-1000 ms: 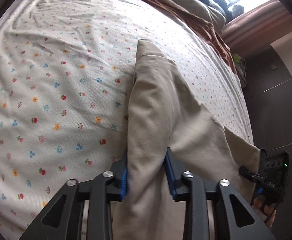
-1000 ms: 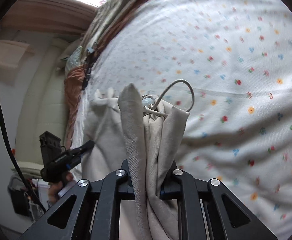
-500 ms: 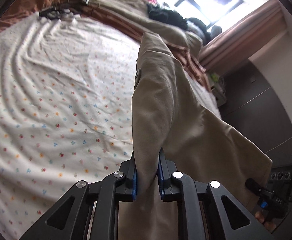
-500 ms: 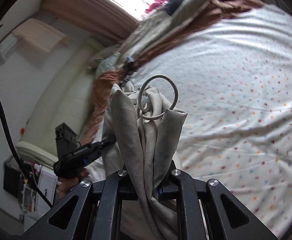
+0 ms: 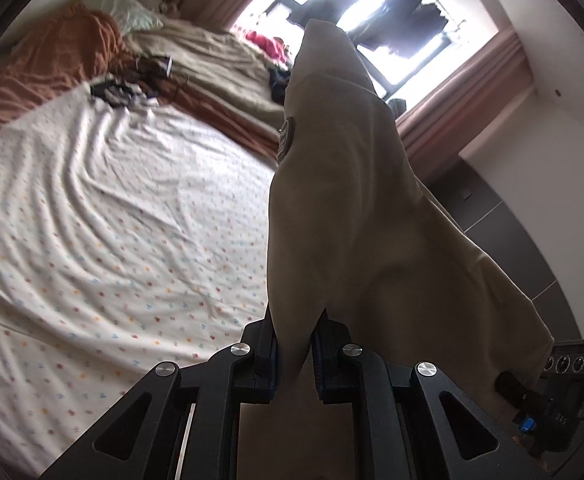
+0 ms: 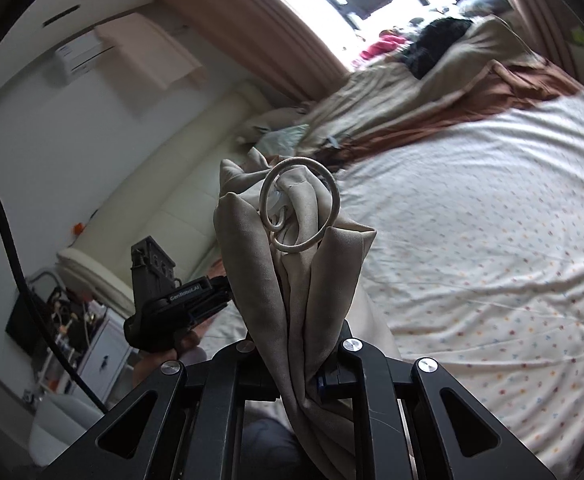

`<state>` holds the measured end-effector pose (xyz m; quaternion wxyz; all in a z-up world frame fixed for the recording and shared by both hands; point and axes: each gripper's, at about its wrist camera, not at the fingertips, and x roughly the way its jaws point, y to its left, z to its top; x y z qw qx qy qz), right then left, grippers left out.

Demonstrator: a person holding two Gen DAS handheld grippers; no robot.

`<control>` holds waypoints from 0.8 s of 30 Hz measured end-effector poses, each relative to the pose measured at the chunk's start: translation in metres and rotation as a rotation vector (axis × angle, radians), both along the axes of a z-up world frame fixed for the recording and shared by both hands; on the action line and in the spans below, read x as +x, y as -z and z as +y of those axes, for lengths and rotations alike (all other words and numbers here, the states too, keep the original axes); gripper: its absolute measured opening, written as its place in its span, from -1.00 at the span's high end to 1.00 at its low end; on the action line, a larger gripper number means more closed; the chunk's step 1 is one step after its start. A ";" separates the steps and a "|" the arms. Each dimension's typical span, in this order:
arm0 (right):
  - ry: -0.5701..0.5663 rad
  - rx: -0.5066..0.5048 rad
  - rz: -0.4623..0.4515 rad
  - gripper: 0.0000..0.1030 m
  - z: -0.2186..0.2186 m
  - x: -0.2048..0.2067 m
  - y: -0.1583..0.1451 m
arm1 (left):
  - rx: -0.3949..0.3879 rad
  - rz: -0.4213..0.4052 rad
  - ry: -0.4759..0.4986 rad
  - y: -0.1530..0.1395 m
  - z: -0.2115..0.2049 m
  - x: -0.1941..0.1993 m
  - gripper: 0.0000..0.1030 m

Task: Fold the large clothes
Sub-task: 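Lift the jacket strip with both grippers and carry it toward the brown blanket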

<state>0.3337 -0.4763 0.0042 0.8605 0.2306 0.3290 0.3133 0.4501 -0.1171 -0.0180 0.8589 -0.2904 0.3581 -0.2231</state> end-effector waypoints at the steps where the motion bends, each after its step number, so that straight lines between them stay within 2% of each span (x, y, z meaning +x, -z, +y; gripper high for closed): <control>1: -0.012 -0.002 -0.012 0.75 0.009 -0.003 -0.007 | -0.002 -0.012 -0.008 -0.006 0.007 -0.004 0.73; 13: -0.157 0.007 -0.071 0.75 0.122 -0.004 -0.053 | 0.006 -0.085 -0.135 -0.061 0.128 -0.040 0.75; 24: -0.302 0.031 -0.086 0.75 0.256 0.016 -0.070 | 0.030 -0.116 -0.243 -0.084 0.271 -0.052 0.76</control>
